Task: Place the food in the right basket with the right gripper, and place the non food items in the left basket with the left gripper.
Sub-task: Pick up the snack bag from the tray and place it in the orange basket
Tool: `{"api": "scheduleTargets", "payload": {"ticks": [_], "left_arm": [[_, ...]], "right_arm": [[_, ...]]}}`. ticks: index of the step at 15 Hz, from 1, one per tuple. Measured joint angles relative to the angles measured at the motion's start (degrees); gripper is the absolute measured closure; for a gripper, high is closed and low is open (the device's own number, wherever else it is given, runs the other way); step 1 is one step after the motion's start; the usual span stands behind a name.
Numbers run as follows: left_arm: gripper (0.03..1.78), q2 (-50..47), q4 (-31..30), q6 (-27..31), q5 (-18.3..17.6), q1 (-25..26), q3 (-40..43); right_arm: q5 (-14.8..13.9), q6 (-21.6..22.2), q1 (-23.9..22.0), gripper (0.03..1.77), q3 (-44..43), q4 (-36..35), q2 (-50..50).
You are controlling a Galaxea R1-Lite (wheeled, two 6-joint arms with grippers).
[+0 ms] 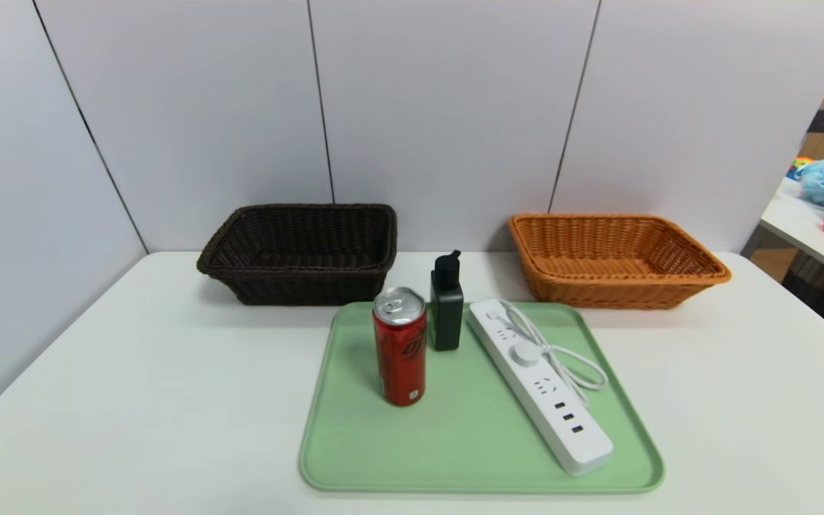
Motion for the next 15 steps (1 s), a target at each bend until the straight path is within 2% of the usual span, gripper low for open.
{"api": "scheduleTargets", "payload": {"ticks": [15], "left_arm": [[0.12,0.0,0.0,0.6,0.1,0.0,0.0]], "right_arm": [[0.2,-0.6,0.0,0.09,0.0,-0.1,0.0]]}}
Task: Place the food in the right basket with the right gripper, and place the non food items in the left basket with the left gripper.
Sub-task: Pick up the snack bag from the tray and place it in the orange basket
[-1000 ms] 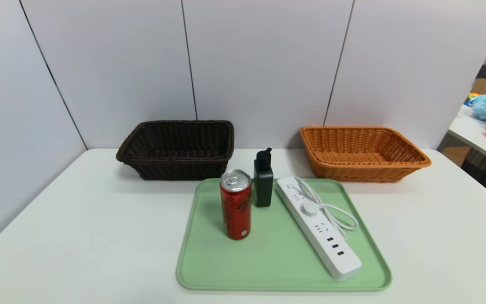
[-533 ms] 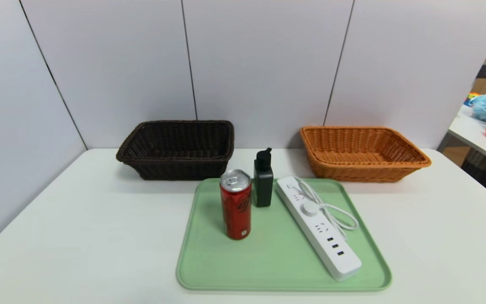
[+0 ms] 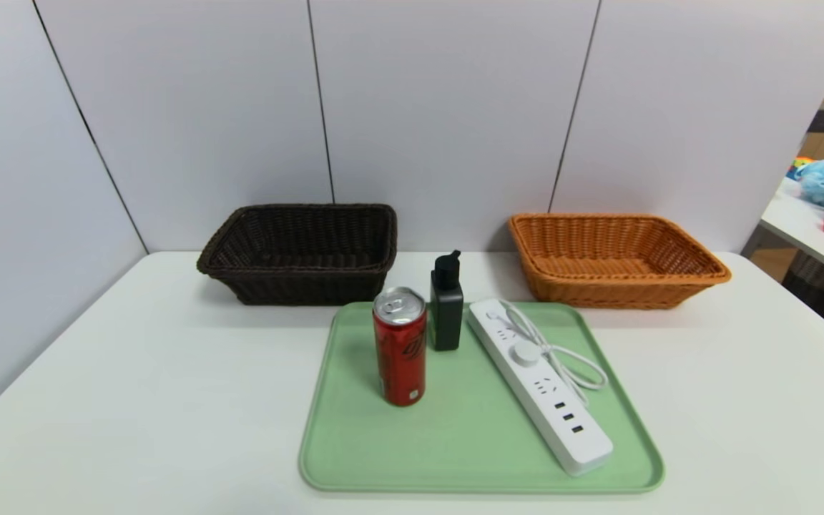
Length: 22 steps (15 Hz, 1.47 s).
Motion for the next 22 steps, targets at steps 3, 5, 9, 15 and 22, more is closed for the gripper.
{"api": "scheduleTargets", "payload": {"ticks": [3,5,9,15,22], "left_arm": [[0.12,0.0,0.1,-0.1,0.0,0.0,-0.3],[0.12,0.0,0.8,-0.4,-0.4,0.0,-1.9],[0.12,3.5,5.4,-0.4,-2.5,-0.2,-8.4],[0.12,22.4,8.6,-0.5,-3.4,-0.2,-19.5],[0.12,45.6,5.8,-1.4,-4.4,-0.2,-31.8]], "right_arm": [[1.2,-1.0,0.0,0.09,-1.8,0.7,0.0],[2.6,-1.0,0.0,0.09,-6.0,4.4,0.0],[6.8,-1.1,0.0,0.09,-14.9,14.9,3.0],[7.5,-0.6,1.9,0.09,-21.7,14.9,21.9],[9.0,-0.7,2.4,0.09,-28.9,5.6,46.6]]}}
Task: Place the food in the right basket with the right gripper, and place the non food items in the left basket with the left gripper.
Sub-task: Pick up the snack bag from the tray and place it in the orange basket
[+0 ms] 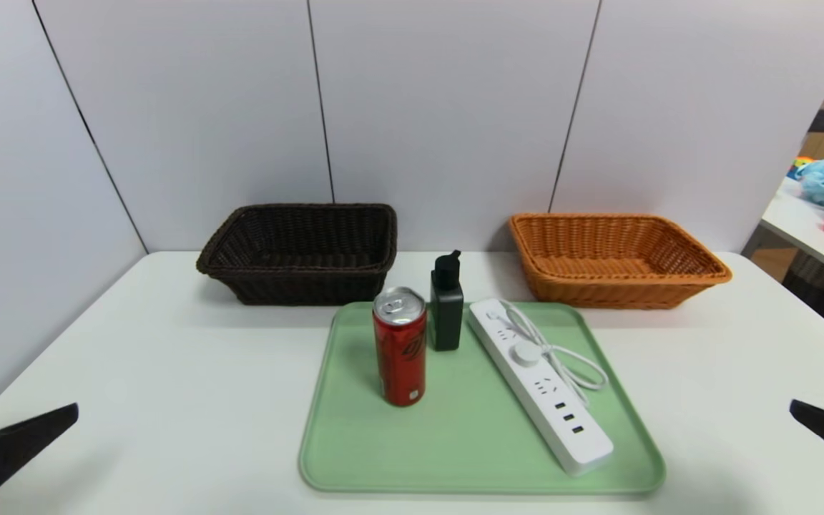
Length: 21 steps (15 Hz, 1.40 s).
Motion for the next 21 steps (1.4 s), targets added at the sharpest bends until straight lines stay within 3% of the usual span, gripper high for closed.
{"api": "scheduleTargets", "payload": {"ticks": [2,9,12,14,17,21], "left_arm": [[0.12,4.6,-2.9,0.3,-3.5,-0.1,-2.5],[0.12,11.3,-7.4,2.3,-14.3,-0.9,-3.9],[0.12,12.9,-7.9,2.4,-22.4,-2.9,-4.6],[0.12,14.2,-9.5,2.4,-27.6,-4.0,-4.7],[0.12,16.0,-13.7,2.8,-28.9,-4.9,-4.2],[0.12,16.9,-14.0,3.3,-28.6,-4.8,-2.9]], "right_arm": [[1.7,-0.3,0.6,0.09,-0.2,-5.2,4.6],[5.2,-4.1,5.1,0.09,-1.1,-6.5,9.4],[8.3,-6.3,7.7,0.09,-1.6,-12.5,14.0],[8.7,-6.6,10.5,0.09,-1.6,-16.9,17.5],[8.7,-6.7,16.2,0.09,-1.0,-25.6,24.2],[8.5,-6.7,23.4,0.09,1.2,-43.1,35.0]]}}
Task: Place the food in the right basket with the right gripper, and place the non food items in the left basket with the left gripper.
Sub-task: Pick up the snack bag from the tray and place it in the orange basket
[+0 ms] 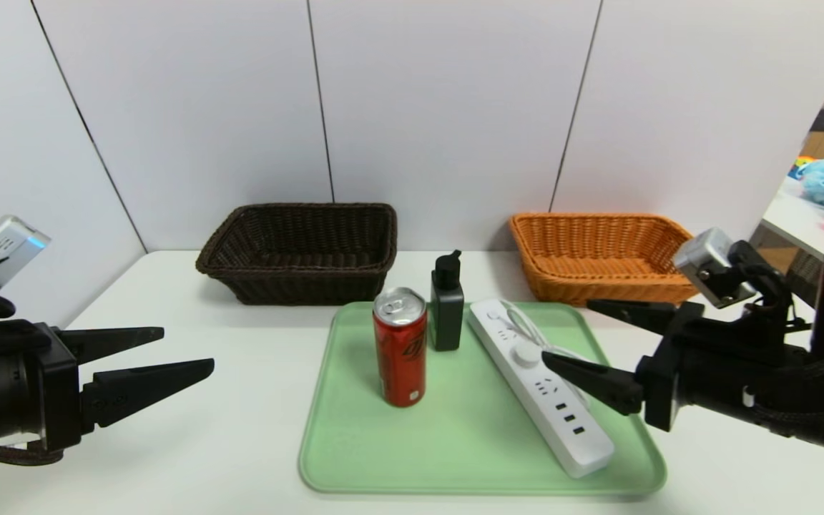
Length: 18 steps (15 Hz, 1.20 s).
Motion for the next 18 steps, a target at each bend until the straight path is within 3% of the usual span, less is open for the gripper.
{"api": "scheduleTargets", "payload": {"ticks": [5,11,18], "left_arm": [[0.12,0.2,0.0,-0.1,1.7,0.0,0.1],[0.12,-0.3,0.0,-0.1,1.9,0.0,-0.1],[0.12,-0.6,0.0,-0.1,1.9,0.0,0.0]], "right_arm": [[-0.3,0.1,6.6,0.09,0.9,-18.2,11.3],[-0.6,0.4,12.7,0.09,-3.3,-22.2,19.1],[-0.7,0.4,15.8,0.09,-6.6,-22.3,24.0]]}}
